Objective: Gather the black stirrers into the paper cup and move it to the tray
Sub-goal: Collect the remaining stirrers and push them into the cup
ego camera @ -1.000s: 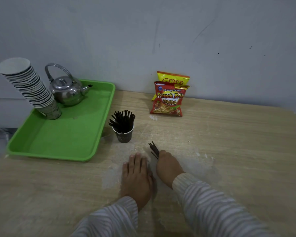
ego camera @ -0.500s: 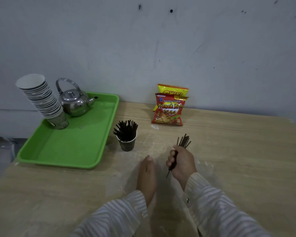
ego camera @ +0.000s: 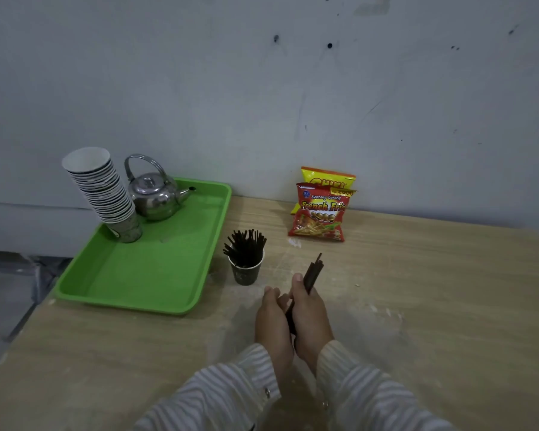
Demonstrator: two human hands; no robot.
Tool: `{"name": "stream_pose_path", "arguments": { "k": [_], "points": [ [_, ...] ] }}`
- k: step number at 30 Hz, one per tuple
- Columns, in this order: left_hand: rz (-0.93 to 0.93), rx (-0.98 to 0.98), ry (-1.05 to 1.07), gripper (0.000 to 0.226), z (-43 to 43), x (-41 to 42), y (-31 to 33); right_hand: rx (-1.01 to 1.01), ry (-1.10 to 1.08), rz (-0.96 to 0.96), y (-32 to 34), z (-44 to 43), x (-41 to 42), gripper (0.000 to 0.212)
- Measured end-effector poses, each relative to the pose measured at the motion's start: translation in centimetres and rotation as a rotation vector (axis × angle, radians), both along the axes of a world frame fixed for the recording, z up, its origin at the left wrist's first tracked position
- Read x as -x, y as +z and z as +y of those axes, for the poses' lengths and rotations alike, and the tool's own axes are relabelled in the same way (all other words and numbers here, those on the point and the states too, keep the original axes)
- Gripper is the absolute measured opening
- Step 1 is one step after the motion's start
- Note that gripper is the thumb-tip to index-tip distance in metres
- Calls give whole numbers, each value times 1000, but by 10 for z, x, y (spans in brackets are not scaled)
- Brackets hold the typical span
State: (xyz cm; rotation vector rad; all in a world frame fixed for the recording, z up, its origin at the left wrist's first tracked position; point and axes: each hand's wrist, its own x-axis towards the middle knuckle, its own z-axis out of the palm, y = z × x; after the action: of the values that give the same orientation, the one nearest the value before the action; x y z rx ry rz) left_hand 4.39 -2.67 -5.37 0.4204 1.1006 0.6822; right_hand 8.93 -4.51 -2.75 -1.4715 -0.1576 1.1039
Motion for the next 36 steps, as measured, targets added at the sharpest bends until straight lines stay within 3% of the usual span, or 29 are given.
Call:
{"name": "stream_pose_path", "arguments": {
  "k": [5,8,10,13,16,18,20,23,26,31,36],
  "points": [
    [85,-111,51,43,13,14,6,-35,-38,55,7,16,6,28],
    [293,-353,5,40,23,31,-1,-48,-75,27,12,30,-2,35],
    [326,-436,35,40,31,40,-5,-100,-113,11,15,41,-8,36],
    [287,-534,61,54,51,48,0,-200,-158,-24,22,60,-13,32],
    [305,-670,-59,67,73,55,6,-258,-148,-49,24,76,-13,26],
    [306,-716,-147,93,85,59,4,-252,-116,-95,23,84,-10,23],
    [295,-748,-225,102,95,61,0,-236,-81,-166,19,90,-5,23],
    [313,-804,-304,80,108,63,0,-164,-17,-349,11,94,0,19],
    [324,-759,-314,77,113,63,4,-91,26,-519,3,96,2,14],
    [374,-792,-276,49,117,62,7,-62,136,-703,-8,99,3,27],
    [353,-744,-264,42,118,61,8,-47,195,-851,-10,101,8,29]
  ]
}}
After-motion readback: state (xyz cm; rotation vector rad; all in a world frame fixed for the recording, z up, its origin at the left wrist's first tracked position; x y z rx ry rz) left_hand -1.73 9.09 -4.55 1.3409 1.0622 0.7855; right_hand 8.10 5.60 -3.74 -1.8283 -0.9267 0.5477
